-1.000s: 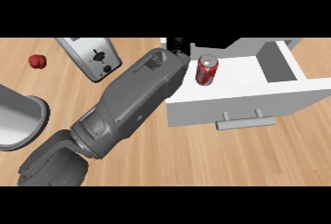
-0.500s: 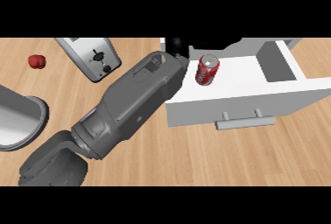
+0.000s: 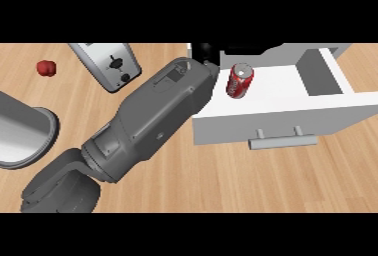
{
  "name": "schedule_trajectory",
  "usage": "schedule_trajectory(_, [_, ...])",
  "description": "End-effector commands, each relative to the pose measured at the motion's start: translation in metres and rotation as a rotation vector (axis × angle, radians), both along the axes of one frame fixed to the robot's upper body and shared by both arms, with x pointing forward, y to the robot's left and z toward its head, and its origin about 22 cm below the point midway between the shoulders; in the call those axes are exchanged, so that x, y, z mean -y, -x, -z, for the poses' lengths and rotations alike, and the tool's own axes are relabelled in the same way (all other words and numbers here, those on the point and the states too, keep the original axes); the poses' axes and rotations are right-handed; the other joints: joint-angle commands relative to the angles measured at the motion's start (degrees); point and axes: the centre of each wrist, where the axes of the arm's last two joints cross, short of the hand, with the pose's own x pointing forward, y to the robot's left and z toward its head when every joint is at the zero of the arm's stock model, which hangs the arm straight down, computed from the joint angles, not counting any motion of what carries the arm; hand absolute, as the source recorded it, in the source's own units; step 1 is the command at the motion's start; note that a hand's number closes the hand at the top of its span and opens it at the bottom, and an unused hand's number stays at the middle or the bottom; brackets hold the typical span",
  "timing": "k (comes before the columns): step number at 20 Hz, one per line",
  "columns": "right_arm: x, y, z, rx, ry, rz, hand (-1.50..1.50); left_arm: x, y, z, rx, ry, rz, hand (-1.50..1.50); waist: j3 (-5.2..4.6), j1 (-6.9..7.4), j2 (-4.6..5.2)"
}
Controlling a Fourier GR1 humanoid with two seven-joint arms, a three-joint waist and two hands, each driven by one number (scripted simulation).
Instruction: Pick up the can, place it into the drawer and close the drawer
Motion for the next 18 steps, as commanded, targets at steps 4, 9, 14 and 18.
schedule_trajectory(4, [-0.026, -0.019, -0.020, 0.062, 0.230, -0.010, -1.50, 0.006, -0.002, -0.019, 0.063, 0.004, -0.002, -1.50, -0.03, 1.56, 0.09])
schedule_trajectory(9, [-0.050, -0.049, -0.015, 0.066, 0.328, 0.002, -1.50, 0.012, 0.001, -0.029, 0.018, 0.040, 0.005, -1.50, -0.05, 3.60, -0.35])
schedule_trajectory(14, [-0.073, -0.074, 0.001, 0.061, 0.458, 0.011, -1.50, 0.003, 0.004, -0.004, 0.022, 0.043, 0.017, -1.50, -0.07, 4.35, -0.73])
schedule_trajectory(18, [-0.096, -0.113, 0.005, 0.077, 0.525, 0.045, -1.50, 0.001, 0.000, -0.023, -0.005, 0.041, 0.006, -1.50, -0.10, 5.34, -0.94])
